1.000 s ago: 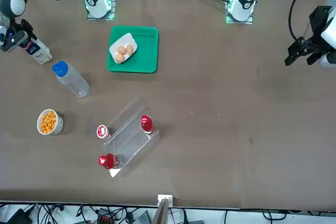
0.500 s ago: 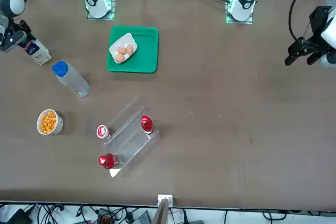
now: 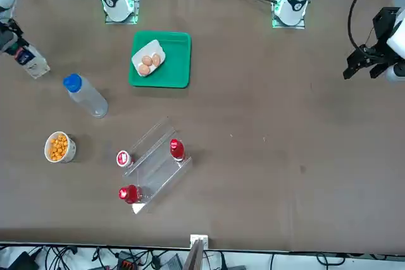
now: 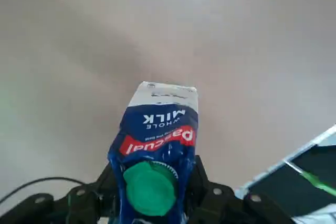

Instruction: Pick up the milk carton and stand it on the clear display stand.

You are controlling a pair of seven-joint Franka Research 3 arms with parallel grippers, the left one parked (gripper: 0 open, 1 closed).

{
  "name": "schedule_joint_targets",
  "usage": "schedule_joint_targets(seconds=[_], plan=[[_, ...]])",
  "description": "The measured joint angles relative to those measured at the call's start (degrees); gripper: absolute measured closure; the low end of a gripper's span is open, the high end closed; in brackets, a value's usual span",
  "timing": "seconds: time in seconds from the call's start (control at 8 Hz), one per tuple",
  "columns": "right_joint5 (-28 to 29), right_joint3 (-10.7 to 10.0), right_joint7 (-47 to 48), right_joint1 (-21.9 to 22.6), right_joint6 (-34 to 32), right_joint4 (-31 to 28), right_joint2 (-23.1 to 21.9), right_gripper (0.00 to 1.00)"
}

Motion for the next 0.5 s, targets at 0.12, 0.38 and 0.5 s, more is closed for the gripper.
schedule_joint_targets(seconds=[0.12,0.38,0.5], plan=[[0.00,0.09,0.48,2.98,-3.67,4.44,-0.07,0.45],[0.01,0.30,4.50,9.29,-10.30,12.31,0.21,0.45],[0.01,0.40,7.24,12.35,-13.16,15.49,0.66,0.45]])
